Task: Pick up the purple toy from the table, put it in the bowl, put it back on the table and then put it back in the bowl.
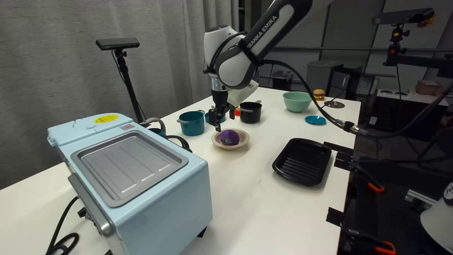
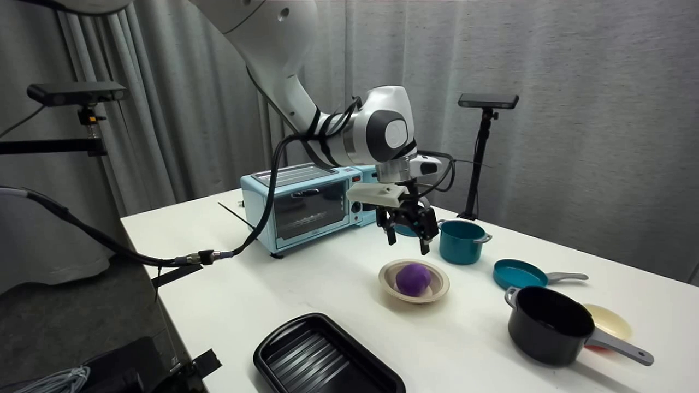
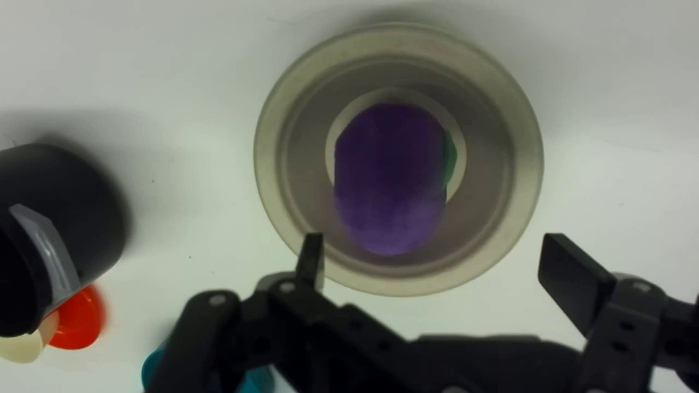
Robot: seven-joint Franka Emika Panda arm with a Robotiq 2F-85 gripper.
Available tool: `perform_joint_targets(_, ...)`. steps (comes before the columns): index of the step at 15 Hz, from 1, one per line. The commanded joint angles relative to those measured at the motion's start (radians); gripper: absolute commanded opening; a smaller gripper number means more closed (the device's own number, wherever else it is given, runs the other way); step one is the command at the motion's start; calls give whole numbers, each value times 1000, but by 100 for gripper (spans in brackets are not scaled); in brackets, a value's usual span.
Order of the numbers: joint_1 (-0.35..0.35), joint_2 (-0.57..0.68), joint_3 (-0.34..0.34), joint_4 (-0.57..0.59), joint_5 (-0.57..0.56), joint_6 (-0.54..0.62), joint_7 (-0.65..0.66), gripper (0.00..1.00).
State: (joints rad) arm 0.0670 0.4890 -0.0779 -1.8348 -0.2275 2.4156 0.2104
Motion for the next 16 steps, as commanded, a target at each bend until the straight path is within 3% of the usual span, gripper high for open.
perform_joint_targets(1, 0, 13, -15, -10, -4, 4, -1, 100)
perform_joint_targets(13, 5, 146, -39, 63, -2, -6, 5, 100)
perform_joint_targets(14, 4, 152, -40, 69, -2, -7, 5, 75)
perform_joint_targets(16, 0, 162, -38, 81, 4, -11, -3, 68)
